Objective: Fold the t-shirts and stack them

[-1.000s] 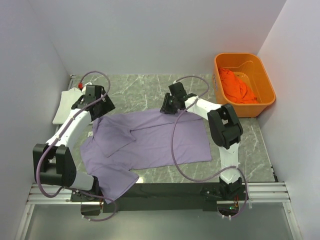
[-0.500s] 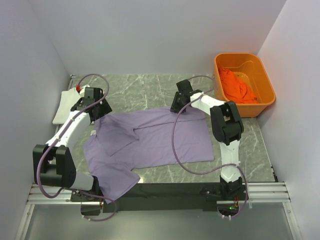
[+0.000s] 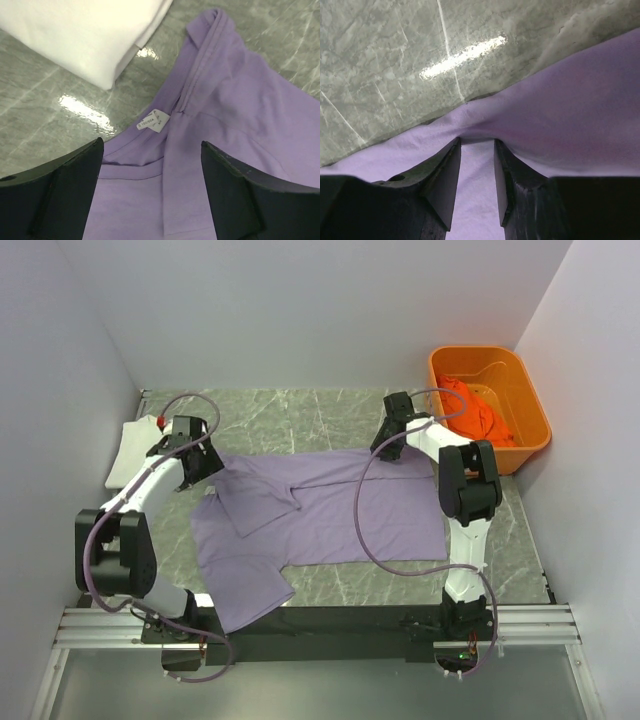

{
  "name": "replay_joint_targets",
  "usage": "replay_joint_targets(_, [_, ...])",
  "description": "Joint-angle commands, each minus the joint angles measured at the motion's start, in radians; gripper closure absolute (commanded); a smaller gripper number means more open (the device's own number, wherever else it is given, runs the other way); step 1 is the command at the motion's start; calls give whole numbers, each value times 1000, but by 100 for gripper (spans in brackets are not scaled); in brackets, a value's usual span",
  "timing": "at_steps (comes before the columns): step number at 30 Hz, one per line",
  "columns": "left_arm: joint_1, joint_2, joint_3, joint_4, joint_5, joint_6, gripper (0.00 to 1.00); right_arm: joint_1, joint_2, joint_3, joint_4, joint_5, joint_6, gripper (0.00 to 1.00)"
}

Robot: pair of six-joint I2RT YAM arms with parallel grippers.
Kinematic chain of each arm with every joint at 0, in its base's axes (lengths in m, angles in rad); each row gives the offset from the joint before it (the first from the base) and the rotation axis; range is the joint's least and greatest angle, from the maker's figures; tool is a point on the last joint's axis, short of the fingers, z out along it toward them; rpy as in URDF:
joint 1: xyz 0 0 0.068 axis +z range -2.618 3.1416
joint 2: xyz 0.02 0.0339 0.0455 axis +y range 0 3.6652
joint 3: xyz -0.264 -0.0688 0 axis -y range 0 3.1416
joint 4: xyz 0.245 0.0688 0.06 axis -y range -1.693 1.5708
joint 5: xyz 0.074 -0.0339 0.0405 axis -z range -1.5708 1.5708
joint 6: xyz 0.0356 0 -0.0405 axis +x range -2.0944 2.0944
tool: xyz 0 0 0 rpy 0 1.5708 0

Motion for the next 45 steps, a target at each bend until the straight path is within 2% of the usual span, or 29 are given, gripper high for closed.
replay_joint_targets(1, [17, 37, 70, 20, 71, -16, 18, -17, -55, -31, -18, 53, -5, 59])
replay_joint_targets(6, [29, 127, 144, 23, 142, -41, 26, 3, -149, -111, 134, -4, -45, 59])
replay_joint_targets(12, [31, 255, 225, -6, 140, -38, 35, 13, -152, -111, 160, -84, -71, 59])
replay_joint_targets(17, [31, 293, 236, -14, 128, -29, 48, 14, -112, -117, 174, -110, -61, 59])
replay_joint_targets(24, [31, 362, 257, -27, 102, -19, 67, 16, -68, -106, 143, -67, -56, 59])
replay_joint_targets(27, [31, 390, 280, -46, 71, -9, 80, 14, -52, -92, 113, -38, -53, 59])
replay_joint_targets(29, [31, 406, 290, -50, 45, -6, 82, 12, -45, -83, 99, -35, -53, 59])
replay_joint_targets(30, [31, 413, 300, -55, 38, -4, 88, 14, -38, -82, 94, -33, -50, 59])
replay_joint_targets(33, [32, 442, 340, -87, -16, 0, 94, 13, -23, -68, 73, -21, -45, 59])
replay_joint_targets(38, [32, 466, 383, -145, -119, 13, 96, 11, -12, -60, 50, -10, -48, 59])
replay_joint_targets(43, [32, 474, 406, -181, -130, -3, 94, 8, -9, -48, 45, -10, -47, 59])
replay_joint_targets(45, [32, 456, 403, -198, -133, -13, 91, 6, -23, -52, 57, -10, -55, 59])
